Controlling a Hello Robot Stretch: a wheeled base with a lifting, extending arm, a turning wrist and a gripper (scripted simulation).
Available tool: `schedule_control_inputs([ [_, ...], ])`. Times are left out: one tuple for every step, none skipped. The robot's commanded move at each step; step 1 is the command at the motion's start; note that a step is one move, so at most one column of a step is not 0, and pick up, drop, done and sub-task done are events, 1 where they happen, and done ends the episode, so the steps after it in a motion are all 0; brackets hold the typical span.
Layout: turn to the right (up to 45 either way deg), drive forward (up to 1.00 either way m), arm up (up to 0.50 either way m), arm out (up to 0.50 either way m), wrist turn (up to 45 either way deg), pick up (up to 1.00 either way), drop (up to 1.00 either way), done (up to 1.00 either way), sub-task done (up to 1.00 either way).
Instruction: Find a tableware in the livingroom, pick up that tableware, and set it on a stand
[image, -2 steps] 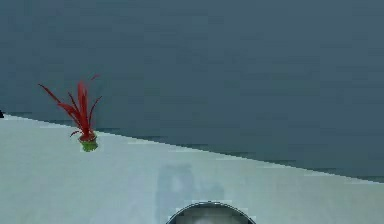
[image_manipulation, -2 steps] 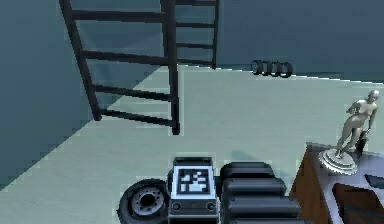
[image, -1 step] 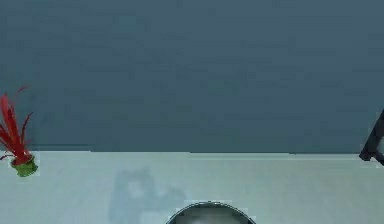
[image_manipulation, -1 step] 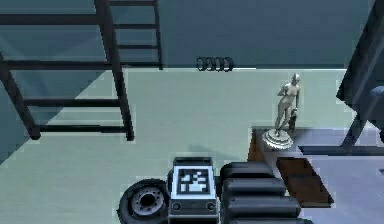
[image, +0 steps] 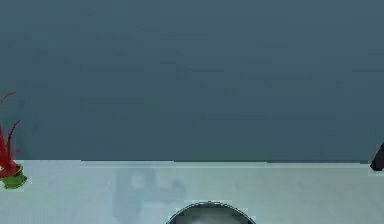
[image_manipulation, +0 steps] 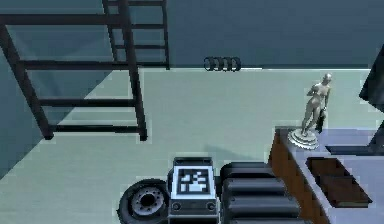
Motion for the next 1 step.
schedule_control_inputs([
  [45.0, 0.0, 0.0, 0.0, 0.0, 0.0, 0.0, 0.0, 0.0],
])
